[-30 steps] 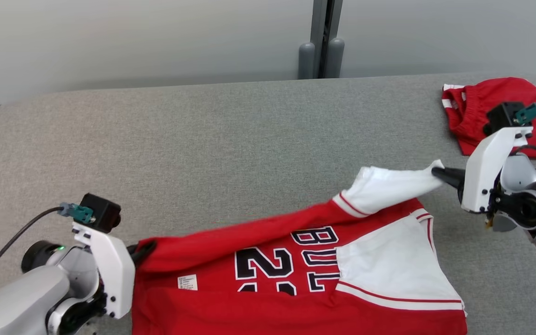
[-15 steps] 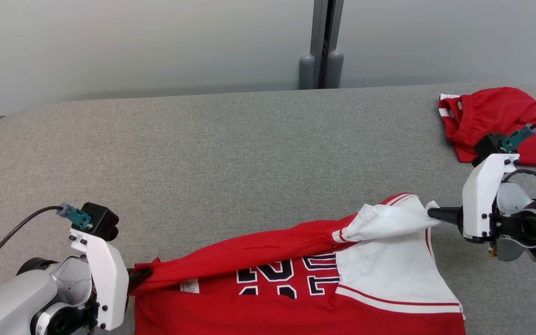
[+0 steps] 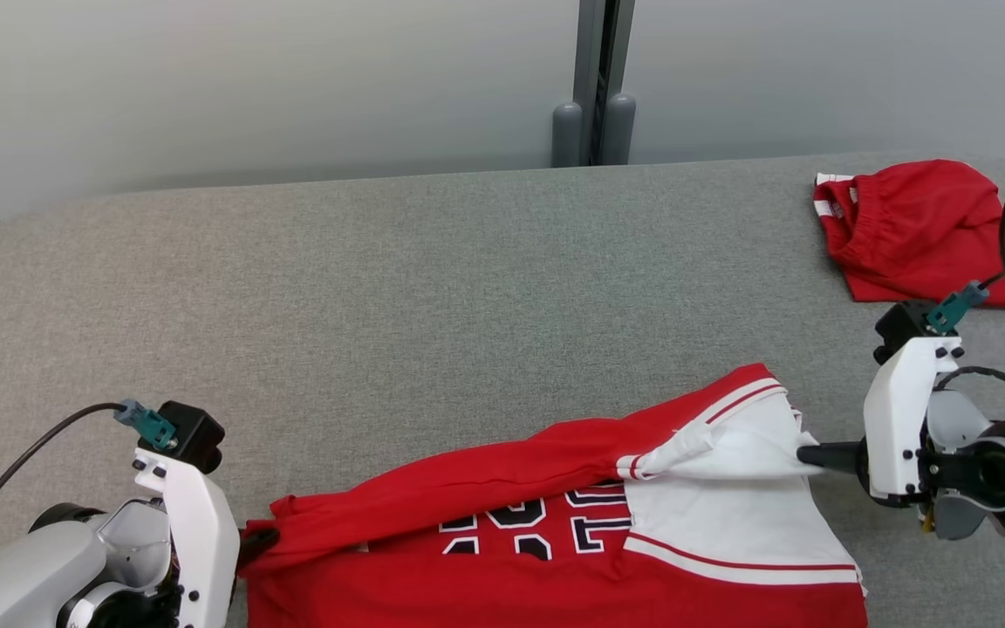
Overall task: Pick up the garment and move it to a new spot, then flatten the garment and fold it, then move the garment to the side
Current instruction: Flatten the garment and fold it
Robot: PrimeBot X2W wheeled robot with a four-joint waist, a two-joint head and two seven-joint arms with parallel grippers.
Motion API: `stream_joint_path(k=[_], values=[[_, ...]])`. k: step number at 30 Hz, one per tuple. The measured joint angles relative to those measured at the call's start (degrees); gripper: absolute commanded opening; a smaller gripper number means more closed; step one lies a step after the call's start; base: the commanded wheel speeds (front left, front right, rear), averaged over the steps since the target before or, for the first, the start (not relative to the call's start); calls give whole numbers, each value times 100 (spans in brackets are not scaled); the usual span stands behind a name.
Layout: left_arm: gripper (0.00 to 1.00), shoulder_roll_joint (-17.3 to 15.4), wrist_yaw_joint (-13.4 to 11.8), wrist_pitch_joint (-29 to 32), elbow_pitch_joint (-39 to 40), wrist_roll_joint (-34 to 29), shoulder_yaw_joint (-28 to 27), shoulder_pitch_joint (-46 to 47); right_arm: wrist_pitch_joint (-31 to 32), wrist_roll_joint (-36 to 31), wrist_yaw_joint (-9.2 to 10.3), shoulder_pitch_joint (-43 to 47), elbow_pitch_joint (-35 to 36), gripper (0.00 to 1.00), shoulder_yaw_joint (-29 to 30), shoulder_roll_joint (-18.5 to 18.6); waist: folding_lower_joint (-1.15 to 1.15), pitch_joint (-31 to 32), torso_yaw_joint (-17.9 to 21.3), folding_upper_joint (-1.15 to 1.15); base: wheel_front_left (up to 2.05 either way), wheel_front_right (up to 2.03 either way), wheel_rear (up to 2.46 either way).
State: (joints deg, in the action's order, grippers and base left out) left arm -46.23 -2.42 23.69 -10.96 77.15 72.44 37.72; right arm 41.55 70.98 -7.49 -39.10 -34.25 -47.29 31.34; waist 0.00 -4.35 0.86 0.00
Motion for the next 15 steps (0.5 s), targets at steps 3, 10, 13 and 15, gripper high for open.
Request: stream_joint_path(k=[3, 10, 13, 15], values=[[0, -3, 0, 32, 12, 1, 1, -12, 7, -18, 0, 95, 89, 0, 44, 15, 0, 7, 5, 0, 0, 0, 0], [100, -9, 2, 56, 24, 10, 14, -112, -35, -85, 0, 444, 427, 100, 266, 84, 0, 30, 18, 0, 0, 0, 0], [100, -13, -7, 22, 30, 19, 5, -137, -92, -92, 0, 666, 645, 100, 416, 125, 0, 64, 7, 0, 0, 0, 0], [100, -57, -20, -42, 76, 19, -21, -182, -98, -91, 0, 831, 787, 100, 488, 160, 0, 88, -1, 0, 0, 0, 0]])
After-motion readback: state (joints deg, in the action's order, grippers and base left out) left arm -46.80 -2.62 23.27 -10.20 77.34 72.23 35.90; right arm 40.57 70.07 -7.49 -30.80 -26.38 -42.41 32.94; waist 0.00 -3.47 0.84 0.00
